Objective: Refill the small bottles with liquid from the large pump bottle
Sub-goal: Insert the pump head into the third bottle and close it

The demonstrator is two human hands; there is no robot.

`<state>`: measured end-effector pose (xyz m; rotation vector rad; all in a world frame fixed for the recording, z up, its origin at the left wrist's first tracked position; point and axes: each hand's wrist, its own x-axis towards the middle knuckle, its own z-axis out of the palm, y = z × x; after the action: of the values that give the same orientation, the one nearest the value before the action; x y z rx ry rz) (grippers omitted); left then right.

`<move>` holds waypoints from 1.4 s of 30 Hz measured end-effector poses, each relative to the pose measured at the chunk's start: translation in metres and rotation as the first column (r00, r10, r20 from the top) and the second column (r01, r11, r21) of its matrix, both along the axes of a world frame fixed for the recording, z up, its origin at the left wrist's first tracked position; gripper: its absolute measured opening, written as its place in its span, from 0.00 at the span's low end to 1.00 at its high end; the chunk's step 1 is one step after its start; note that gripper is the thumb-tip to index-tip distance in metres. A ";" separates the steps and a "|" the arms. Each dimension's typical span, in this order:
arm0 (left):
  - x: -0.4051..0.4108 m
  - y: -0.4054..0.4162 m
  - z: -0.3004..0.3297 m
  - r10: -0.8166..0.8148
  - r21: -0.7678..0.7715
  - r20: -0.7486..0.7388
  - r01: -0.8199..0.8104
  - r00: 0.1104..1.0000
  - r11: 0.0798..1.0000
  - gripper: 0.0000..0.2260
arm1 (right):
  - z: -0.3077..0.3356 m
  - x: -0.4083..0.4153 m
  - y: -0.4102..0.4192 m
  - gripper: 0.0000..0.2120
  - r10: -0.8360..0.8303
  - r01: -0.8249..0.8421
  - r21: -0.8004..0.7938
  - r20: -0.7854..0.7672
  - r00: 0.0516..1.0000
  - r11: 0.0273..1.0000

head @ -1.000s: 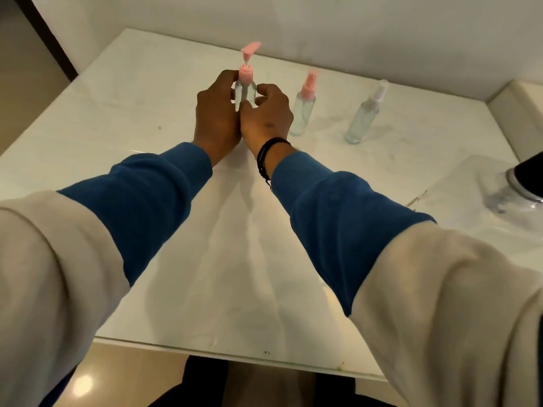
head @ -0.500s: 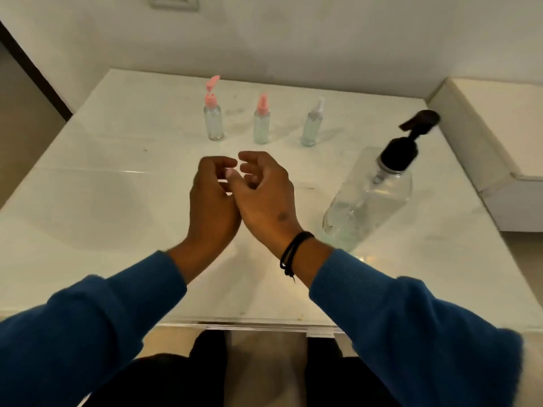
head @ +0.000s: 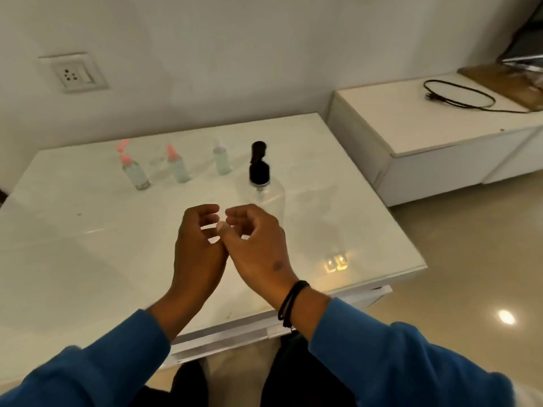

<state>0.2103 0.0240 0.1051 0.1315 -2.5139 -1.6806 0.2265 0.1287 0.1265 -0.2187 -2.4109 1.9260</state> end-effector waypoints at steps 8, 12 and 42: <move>-0.005 0.019 -0.017 -0.140 -0.026 0.192 0.148 0.971 0.989 0.46 | -0.030 0.003 0.049 0.09 -0.279 0.275 0.055 0.067 0.958 0.960; -0.010 0.030 -0.032 -0.090 -0.065 0.189 0.104 0.978 0.992 0.40 | -0.043 -0.007 0.062 0.20 -0.302 0.303 0.005 0.052 0.952 0.953; -0.162 0.094 -0.072 -0.049 -0.136 -0.120 0.032 0.992 0.990 0.15 | -0.077 -0.164 0.071 0.25 -0.329 0.334 0.061 -0.074 0.941 0.941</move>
<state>0.0483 0.1185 0.0327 -0.0346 -2.5427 -1.4789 0.0629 0.1995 0.0493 -0.5164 -2.2260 1.6684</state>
